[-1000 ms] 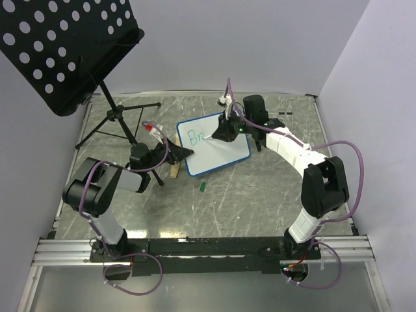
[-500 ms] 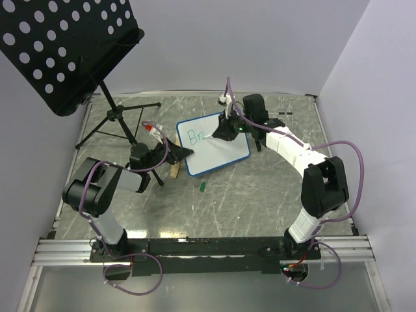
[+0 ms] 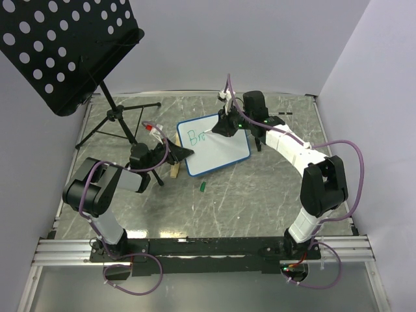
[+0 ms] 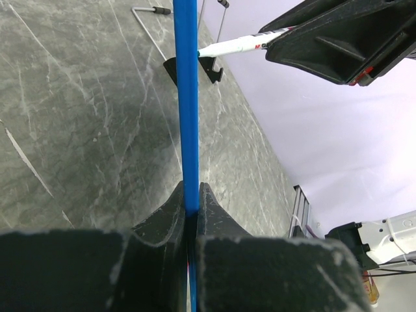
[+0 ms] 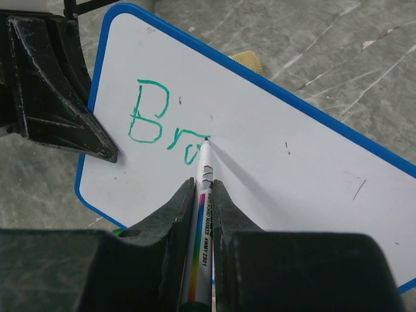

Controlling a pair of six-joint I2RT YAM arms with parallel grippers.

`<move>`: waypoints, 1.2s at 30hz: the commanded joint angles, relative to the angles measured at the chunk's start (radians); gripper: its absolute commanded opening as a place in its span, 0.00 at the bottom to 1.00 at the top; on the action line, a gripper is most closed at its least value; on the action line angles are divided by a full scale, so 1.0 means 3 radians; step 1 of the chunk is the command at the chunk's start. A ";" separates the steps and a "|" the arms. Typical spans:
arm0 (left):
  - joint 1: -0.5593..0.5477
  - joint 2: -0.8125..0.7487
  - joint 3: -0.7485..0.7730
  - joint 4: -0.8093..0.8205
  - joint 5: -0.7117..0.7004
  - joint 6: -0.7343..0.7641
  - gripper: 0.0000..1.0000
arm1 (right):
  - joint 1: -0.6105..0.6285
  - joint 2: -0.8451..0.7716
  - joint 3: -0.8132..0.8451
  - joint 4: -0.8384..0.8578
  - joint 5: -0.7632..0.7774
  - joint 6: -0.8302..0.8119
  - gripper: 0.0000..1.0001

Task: Write a sentence on the whiteboard

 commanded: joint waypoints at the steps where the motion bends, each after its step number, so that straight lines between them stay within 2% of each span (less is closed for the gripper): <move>1: -0.0003 -0.0077 0.0084 0.0599 0.0021 -0.0015 0.01 | -0.0003 -0.0013 0.0032 -0.0003 -0.0026 -0.0062 0.00; 15: -0.0003 -0.0087 0.0079 0.0558 -0.0041 0.0010 0.01 | -0.0003 -0.0110 -0.0101 -0.0202 -0.0047 -0.0230 0.00; 22: -0.0003 -0.0056 0.0079 0.0599 -0.0010 -0.0005 0.01 | -0.0054 -0.0187 -0.0131 -0.0090 0.0091 -0.0164 0.00; 28: -0.0003 -0.0046 0.0053 0.0604 0.0016 0.0000 0.01 | -0.0202 -0.0284 0.0027 0.0048 -0.0046 -0.0057 0.00; 36: -0.0003 -0.0051 0.0064 0.0630 0.0056 -0.0015 0.01 | -0.0202 -0.0238 0.0022 0.0064 -0.0195 -0.0006 0.00</move>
